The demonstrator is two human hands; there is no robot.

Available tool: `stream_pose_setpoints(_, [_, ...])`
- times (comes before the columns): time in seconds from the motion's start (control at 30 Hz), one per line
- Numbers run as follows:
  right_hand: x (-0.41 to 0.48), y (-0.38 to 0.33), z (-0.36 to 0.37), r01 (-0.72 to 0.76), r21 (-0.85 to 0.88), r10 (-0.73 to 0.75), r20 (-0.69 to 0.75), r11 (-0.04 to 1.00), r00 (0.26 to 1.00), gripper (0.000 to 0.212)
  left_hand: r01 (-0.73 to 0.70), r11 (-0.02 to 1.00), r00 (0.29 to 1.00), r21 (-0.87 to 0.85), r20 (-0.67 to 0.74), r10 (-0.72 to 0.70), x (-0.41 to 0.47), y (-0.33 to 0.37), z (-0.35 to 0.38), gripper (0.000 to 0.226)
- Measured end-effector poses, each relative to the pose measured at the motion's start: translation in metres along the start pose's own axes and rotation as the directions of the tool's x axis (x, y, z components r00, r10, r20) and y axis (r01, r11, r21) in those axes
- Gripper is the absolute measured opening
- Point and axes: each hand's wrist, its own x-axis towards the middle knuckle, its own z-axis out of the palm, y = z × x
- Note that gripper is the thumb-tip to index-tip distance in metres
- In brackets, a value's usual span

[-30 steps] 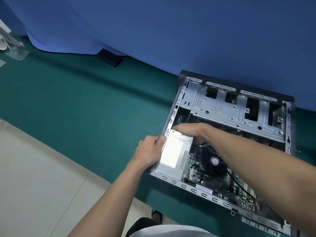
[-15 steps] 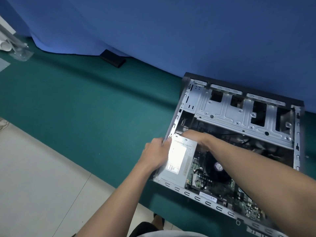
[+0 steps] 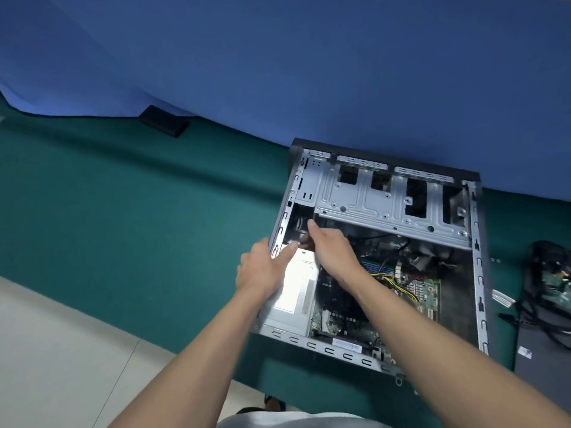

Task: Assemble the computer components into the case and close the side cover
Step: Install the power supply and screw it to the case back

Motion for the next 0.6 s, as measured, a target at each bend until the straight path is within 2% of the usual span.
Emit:
stream_pose_setpoints(0.1, [-0.018, 0.022, -0.032, 0.159, -0.125, -0.180, -0.175, 0.979, 0.968, 0.045, -0.094, 0.968, 0.990, 0.233, -0.079, 0.116, -0.012, 0.000, 0.010, 0.077])
stream_pose_setpoints(0.2, [-0.036, 0.054, -0.071, 0.134, -0.364, -0.255, -0.310, 0.922, 0.916, 0.025, -0.298, 0.833, 0.899, 0.466, -0.157, 0.409, -0.012, 0.010, 0.023, 0.076])
stream_pose_setpoints(0.3, [-0.051, 0.086, -0.099, -0.058, -0.585, -0.116, -0.255, 0.809, 0.960, 0.006, -0.482, 0.657, 0.782, 0.580, -0.053, 0.621, -0.004, 0.025, 0.038, 0.070])
stream_pose_setpoints(0.4, [-0.061, 0.104, -0.104, -0.189, -0.698, 0.179, -0.087, 0.690, 0.980, 0.026, -0.661, 0.481, 0.618, 0.575, 0.053, 0.785, -0.006, 0.039, 0.052, 0.059])
stream_pose_setpoints(0.43, [-0.065, 0.107, -0.103, -0.205, -0.708, 0.230, -0.062, 0.676, 0.971, 0.030, -0.718, 0.432, 0.564, 0.545, 0.093, 0.820, -0.009, 0.043, 0.058, 0.052])
stream_pose_setpoints(0.5, [-0.069, 0.111, -0.102, -0.224, -0.712, 0.242, -0.077, 0.666, 0.967, 0.039, -0.787, 0.354, 0.514, 0.505, 0.219, 0.829, -0.013, 0.049, 0.068, 0.044])
stream_pose_setpoints(0.53, [-0.070, 0.112, -0.104, -0.227, -0.713, 0.225, -0.099, 0.664, 0.969, 0.042, -0.803, 0.336, 0.516, 0.493, 0.292, 0.805, -0.013, 0.052, 0.072, 0.046])
stream_pose_setpoints(0.6, [-0.071, 0.113, -0.111, -0.205, -0.709, 0.177, -0.115, 0.674, 0.978, 0.042, -0.793, 0.326, 0.569, 0.515, 0.435, 0.698, -0.012, 0.059, 0.077, 0.052])
